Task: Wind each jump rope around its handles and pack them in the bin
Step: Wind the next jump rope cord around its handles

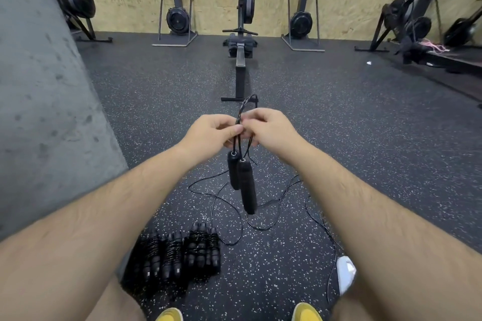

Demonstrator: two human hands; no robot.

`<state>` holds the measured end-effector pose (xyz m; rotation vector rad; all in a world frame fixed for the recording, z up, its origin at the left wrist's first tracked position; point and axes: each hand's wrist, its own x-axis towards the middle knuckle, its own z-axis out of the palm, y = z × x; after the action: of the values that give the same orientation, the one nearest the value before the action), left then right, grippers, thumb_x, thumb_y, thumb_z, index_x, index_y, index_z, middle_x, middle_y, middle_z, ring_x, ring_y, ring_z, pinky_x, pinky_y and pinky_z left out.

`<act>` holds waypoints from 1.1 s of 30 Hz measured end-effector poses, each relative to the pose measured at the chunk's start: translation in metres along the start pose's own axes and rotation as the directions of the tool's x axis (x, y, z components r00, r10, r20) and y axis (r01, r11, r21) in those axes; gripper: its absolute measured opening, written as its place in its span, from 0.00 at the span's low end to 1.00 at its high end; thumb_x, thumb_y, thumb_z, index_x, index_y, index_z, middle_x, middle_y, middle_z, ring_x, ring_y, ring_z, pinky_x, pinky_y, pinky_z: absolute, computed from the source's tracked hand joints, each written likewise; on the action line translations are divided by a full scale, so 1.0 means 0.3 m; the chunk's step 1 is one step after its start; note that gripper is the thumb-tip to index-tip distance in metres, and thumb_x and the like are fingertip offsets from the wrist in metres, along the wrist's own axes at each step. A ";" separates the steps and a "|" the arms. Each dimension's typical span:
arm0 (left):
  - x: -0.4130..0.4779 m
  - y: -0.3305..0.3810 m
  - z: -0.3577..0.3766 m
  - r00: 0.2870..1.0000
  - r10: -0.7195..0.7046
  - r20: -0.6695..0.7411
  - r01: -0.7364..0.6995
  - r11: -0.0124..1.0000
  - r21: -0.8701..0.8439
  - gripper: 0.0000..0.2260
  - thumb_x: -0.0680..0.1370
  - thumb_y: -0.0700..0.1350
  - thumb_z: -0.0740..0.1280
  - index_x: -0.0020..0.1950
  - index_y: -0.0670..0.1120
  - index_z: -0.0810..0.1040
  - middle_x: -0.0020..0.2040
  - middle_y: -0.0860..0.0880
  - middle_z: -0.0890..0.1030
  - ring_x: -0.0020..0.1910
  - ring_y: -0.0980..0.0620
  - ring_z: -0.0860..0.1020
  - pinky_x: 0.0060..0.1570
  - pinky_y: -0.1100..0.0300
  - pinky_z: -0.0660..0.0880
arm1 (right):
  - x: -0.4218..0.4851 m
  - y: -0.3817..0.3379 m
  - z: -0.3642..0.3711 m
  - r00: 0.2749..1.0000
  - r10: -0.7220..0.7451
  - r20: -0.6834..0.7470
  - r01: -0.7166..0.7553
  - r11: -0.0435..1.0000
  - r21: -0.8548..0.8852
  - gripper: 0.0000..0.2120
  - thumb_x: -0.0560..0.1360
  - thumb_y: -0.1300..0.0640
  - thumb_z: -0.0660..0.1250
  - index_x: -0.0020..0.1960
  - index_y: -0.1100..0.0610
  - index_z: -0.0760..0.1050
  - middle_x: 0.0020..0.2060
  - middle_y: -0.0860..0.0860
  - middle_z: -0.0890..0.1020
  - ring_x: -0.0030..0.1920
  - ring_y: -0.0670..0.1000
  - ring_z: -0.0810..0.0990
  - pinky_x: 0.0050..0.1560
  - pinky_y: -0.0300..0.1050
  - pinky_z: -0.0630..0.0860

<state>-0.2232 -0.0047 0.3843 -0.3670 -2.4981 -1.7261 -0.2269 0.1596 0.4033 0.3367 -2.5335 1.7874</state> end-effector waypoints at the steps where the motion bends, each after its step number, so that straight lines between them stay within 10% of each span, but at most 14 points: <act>1: 0.005 0.000 -0.007 1.000 0.004 -0.019 -0.004 1.000 0.010 0.05 0.80 0.40 0.70 0.48 0.40 0.84 0.46 0.38 0.85 0.44 0.47 0.83 0.50 0.50 0.82 | -0.007 0.006 -0.002 0.998 0.030 0.054 -0.027 0.998 -0.057 0.06 0.75 0.65 0.66 0.51 0.59 0.79 0.35 0.50 0.82 0.28 0.43 0.77 0.33 0.38 0.76; 17: -0.006 0.021 -0.003 0.997 -0.049 -0.056 0.043 0.993 -0.110 0.08 0.79 0.40 0.71 0.49 0.35 0.83 0.41 0.43 0.81 0.36 0.55 0.78 0.38 0.64 0.78 | -0.004 0.052 0.011 0.998 -0.020 0.056 0.031 0.978 -0.205 0.07 0.72 0.53 0.77 0.43 0.54 0.82 0.31 0.43 0.80 0.32 0.44 0.76 0.38 0.40 0.73; 29: 0.011 0.056 -0.023 0.981 -0.125 -0.147 0.060 0.922 -0.382 0.07 0.82 0.42 0.68 0.47 0.40 0.82 0.39 0.45 0.81 0.38 0.53 0.82 0.39 0.62 0.80 | -0.060 0.114 0.089 0.989 0.105 0.108 -0.064 0.944 -0.324 0.47 0.57 0.35 0.81 0.65 0.49 0.58 0.60 0.47 0.75 0.58 0.50 0.76 0.56 0.50 0.75; 33: 0.015 0.059 -0.028 0.977 -0.138 -0.163 0.052 0.893 -0.447 0.07 0.82 0.42 0.67 0.47 0.40 0.81 0.40 0.44 0.82 0.39 0.52 0.82 0.40 0.62 0.80 | -0.055 0.122 0.125 0.999 0.015 -0.031 -0.024 0.939 -0.343 0.33 0.64 0.47 0.78 0.58 0.50 0.59 0.55 0.50 0.76 0.52 0.55 0.78 0.53 0.52 0.77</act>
<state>-0.2238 -0.0059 0.4045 -0.0955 -2.0078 -2.2463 -0.2137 0.1391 0.3540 0.2714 -2.7668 1.3034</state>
